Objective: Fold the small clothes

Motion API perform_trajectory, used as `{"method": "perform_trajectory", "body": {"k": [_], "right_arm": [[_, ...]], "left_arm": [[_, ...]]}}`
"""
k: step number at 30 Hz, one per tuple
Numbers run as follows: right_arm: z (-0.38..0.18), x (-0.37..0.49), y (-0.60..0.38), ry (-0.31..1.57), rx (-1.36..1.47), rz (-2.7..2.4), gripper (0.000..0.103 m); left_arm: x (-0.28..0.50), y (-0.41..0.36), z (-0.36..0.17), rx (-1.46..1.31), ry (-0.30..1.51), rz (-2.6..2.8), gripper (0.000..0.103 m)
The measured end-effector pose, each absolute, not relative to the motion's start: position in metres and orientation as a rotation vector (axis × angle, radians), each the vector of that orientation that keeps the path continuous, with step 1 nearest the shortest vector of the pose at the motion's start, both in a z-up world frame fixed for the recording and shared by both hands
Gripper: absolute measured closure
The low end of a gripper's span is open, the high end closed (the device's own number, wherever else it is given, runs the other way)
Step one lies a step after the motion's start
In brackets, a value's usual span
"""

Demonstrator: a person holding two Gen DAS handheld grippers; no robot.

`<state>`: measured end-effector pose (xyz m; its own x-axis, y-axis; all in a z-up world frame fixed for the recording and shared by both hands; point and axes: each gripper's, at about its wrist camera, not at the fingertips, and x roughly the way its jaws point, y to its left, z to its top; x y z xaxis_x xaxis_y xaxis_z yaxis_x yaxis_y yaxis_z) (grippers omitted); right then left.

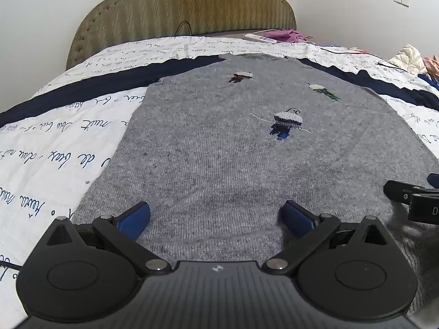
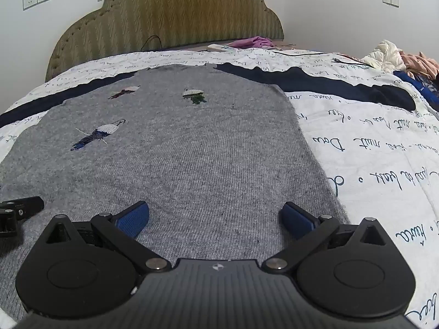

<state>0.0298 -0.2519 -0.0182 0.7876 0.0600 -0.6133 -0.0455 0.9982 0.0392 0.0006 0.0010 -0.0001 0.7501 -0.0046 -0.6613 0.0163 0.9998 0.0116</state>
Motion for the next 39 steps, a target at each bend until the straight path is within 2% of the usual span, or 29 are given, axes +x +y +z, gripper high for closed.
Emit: {"method": "perform_trajectory", "body": {"k": [39], "right_arm": [[-0.0177, 0.0287, -0.2577, 0.667, 0.045, 0.084, 0.000]], "left_arm": [[-0.0067, 0.0009, -0.0002, 0.022, 0.689, -0.002, 0.000]]}}
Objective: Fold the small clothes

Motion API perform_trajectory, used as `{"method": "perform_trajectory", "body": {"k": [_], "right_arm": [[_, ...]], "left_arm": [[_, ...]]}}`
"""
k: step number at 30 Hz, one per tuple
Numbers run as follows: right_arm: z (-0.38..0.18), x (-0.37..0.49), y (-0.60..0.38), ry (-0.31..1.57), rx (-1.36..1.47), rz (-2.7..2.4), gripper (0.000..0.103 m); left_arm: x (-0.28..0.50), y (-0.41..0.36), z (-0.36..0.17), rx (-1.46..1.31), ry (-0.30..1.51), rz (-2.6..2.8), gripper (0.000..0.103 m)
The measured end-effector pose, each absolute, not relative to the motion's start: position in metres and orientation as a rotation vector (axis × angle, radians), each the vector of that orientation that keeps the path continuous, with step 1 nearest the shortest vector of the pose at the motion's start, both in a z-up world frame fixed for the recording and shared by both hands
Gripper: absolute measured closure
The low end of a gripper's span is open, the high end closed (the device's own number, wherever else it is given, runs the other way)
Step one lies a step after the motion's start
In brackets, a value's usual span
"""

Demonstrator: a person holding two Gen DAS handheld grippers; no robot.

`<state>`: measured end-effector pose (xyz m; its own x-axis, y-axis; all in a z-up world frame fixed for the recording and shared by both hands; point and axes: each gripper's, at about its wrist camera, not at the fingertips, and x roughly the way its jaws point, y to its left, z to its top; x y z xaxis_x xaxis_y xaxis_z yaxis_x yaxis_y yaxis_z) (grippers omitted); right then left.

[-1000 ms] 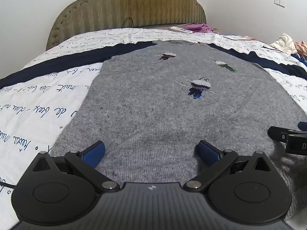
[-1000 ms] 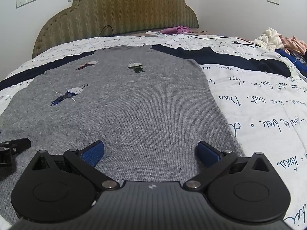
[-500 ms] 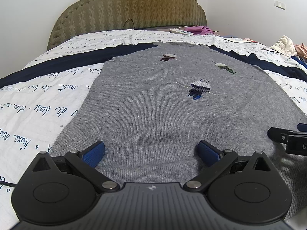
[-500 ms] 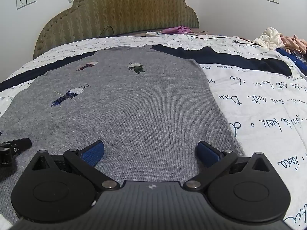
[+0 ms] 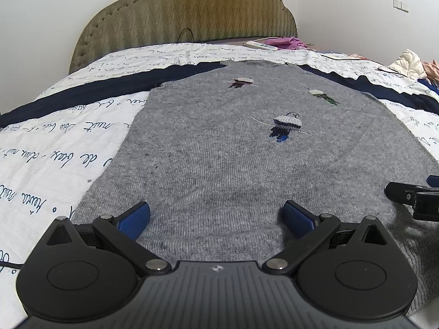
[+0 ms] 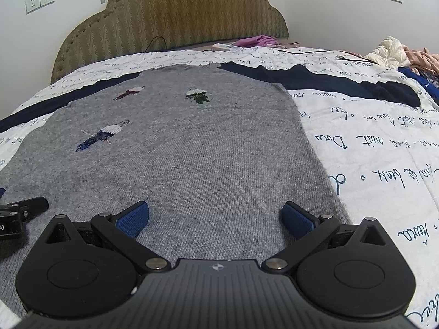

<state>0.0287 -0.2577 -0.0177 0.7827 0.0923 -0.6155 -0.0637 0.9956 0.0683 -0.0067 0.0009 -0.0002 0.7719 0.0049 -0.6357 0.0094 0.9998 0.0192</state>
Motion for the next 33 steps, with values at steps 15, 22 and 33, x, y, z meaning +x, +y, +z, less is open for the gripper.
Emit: {"method": "perform_trajectory", "body": {"k": [15, 22, 33], "right_arm": [[-0.0187, 0.0272, -0.2574, 0.661, 0.045, 0.090, 0.000], [-0.0185, 0.0283, -0.2567, 0.662, 0.033, 0.091, 0.000], [-0.0185, 0.0284, -0.2563, 0.662, 0.028, 0.090, 0.000]], "left_arm": [[-0.0070, 0.0004, -0.0007, 0.022, 0.688, -0.003, 0.000], [-0.0078, 0.0004, -0.0010, 0.019, 0.687, -0.004, 0.000], [-0.0078, 0.0001, -0.0012, 0.018, 0.687, -0.004, 0.000]]}}
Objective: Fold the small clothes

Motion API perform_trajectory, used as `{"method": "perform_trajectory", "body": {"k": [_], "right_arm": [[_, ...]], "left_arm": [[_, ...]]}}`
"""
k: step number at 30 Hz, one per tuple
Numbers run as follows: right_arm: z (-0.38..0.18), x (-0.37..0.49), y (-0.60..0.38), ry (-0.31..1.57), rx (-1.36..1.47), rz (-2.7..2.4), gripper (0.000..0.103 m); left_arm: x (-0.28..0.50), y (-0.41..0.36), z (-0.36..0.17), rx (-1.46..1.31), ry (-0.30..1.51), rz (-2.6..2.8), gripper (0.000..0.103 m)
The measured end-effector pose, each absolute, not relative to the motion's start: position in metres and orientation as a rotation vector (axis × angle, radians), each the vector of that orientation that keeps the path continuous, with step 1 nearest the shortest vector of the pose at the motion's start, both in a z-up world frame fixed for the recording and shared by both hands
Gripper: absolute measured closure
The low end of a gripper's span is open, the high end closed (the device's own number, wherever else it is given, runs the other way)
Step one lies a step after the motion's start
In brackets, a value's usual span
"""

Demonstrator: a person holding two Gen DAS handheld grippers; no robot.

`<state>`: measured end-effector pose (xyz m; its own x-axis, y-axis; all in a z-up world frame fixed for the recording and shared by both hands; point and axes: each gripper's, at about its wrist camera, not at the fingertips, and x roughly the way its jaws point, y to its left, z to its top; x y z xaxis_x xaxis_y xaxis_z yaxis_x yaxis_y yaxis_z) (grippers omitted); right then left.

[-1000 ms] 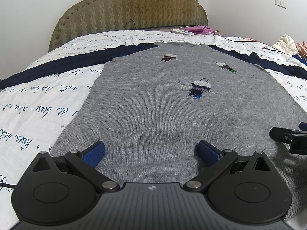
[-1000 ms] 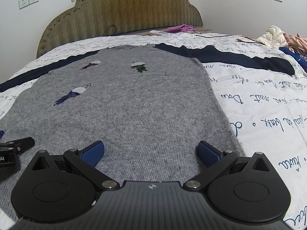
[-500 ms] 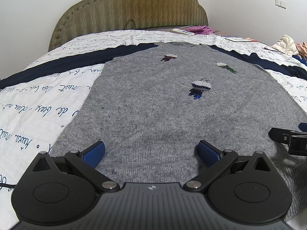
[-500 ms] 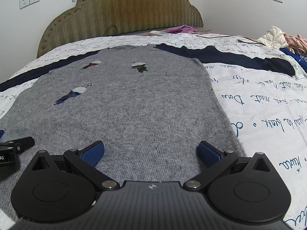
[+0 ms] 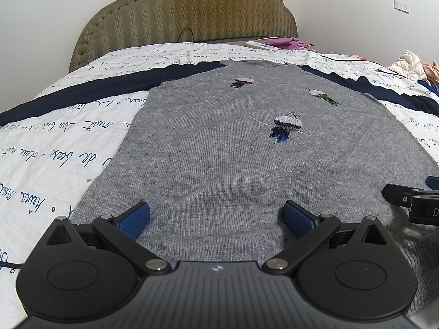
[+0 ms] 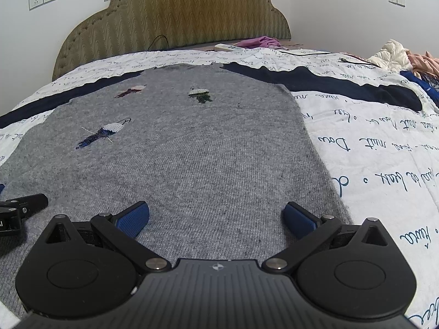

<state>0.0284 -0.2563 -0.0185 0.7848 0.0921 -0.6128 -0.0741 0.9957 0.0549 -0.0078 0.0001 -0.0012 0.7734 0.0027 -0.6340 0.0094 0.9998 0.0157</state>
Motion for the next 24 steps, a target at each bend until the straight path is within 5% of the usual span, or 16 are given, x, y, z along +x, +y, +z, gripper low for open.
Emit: {"method": "perform_trajectory", "body": {"k": [14, 24], "right_arm": [[0.006, 0.023, -0.257, 0.674, -0.029, 0.103, 0.000], [0.022, 0.090, -0.263, 0.680, 0.022, 0.152, 0.000]], "left_arm": [[-0.020, -0.008, 0.026, -0.007, 0.603, -0.040, 0.000], [0.065, -0.023, 0.042, 0.003, 0.650, 0.011, 0.000]]}}
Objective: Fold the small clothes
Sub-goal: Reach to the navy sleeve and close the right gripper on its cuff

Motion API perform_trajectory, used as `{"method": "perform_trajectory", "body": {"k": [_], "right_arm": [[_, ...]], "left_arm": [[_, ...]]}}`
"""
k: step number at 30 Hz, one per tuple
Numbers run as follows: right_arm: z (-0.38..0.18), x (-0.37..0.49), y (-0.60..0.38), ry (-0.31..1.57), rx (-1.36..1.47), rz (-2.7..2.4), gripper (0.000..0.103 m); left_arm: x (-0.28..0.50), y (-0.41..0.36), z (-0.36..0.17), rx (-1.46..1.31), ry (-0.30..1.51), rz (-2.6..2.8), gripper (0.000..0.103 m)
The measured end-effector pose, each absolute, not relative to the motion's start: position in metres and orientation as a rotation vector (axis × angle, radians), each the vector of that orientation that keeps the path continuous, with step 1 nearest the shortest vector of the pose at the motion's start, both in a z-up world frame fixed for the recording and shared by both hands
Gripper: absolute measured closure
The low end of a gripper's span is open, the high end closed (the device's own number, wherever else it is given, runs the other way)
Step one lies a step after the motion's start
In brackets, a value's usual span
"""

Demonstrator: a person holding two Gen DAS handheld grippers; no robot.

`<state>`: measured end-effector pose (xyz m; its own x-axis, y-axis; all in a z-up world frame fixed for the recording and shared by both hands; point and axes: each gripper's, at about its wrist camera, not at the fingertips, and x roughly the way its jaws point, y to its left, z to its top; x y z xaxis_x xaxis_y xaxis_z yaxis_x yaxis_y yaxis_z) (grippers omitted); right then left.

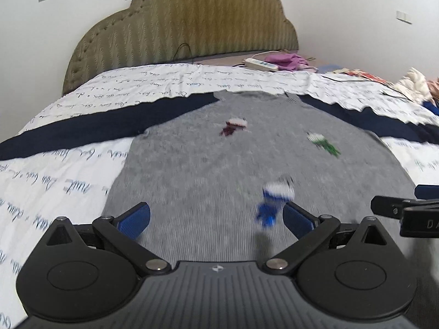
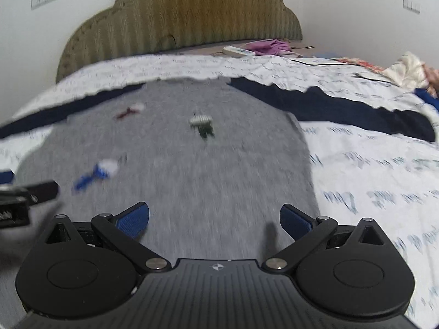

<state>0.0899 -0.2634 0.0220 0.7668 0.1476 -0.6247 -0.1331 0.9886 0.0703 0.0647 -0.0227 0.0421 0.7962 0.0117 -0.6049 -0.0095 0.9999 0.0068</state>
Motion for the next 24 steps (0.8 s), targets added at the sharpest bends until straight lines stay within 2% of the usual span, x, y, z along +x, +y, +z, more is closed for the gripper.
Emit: {"method": "perform_trajectory", "body": {"k": [10, 17, 20, 24], "right_arm": [[0.035, 0.188, -0.297, 0.579, 0.052, 0.156, 0.000], [0.031, 0.242, -0.397, 0.527, 0.131, 0.009, 0.004], [0.026, 0.253, -0.480, 0.491, 0.322, -0.123, 0.004], [0.009, 0.243, -0.598, 0.408, 0.687, -0.298, 0.010]], "left_arm": [[0.135, -0.049, 0.056, -0.012, 0.675, -0.006, 0.000], [0.173, -0.082, 0.043, 0.028, 0.733, -0.013, 0.000], [0.181, -0.094, 0.035, 0.052, 0.749, -0.015, 0.000], [0.188, -0.109, 0.025, 0.063, 0.771, -0.039, 0.000]]}}
